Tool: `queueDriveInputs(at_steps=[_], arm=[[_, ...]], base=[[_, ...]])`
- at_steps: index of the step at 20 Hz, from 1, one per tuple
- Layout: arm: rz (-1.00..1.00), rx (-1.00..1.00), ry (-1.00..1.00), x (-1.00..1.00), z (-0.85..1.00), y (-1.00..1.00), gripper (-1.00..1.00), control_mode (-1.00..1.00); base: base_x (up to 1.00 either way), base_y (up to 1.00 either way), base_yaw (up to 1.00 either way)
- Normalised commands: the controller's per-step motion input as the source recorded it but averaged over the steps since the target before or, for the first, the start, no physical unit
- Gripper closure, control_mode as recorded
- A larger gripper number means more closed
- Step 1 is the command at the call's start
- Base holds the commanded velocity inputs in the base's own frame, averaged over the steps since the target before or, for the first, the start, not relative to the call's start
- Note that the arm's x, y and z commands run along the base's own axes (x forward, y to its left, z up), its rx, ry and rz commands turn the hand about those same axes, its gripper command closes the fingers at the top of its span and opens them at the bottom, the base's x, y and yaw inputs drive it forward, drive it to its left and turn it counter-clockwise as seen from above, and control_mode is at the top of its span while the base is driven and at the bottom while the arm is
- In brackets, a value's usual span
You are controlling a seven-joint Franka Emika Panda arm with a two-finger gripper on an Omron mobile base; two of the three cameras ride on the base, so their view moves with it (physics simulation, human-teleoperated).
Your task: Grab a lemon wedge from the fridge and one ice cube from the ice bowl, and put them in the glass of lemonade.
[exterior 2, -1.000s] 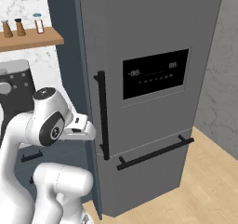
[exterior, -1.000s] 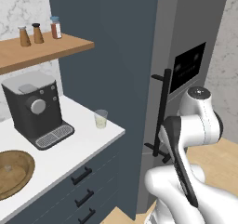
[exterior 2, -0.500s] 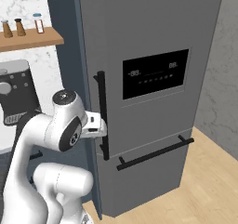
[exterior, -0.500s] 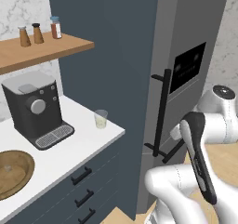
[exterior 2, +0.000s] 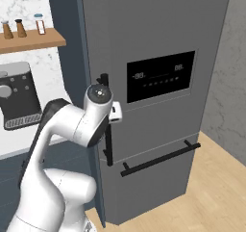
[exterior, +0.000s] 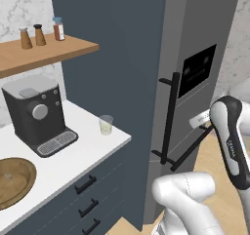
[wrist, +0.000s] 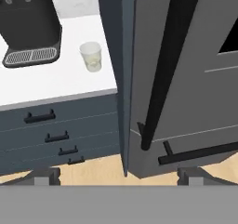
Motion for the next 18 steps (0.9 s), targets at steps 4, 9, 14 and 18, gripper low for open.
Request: queueDriveInputs(at_steps=[4,9,14,18], arm=[[-0.05,0.03,0.09,0.97,-0.03,0.01,-1.0,-1.0],[-0.03,0.01,0.11,0.91,-0.28,0.0,-1.0,-1.0],[0.0,0.1,0.0,0.25,-0.16,0.01,-1.0,-1.0],[0.0,0.07,0.0,0.4,-0.19,0.05,-1.0,-1.0]], base=[[0.0,0.0,0.0],[0.0,0.0,0.0],[0.0,0.0,0.0],[0.0,0.0,0.0]])
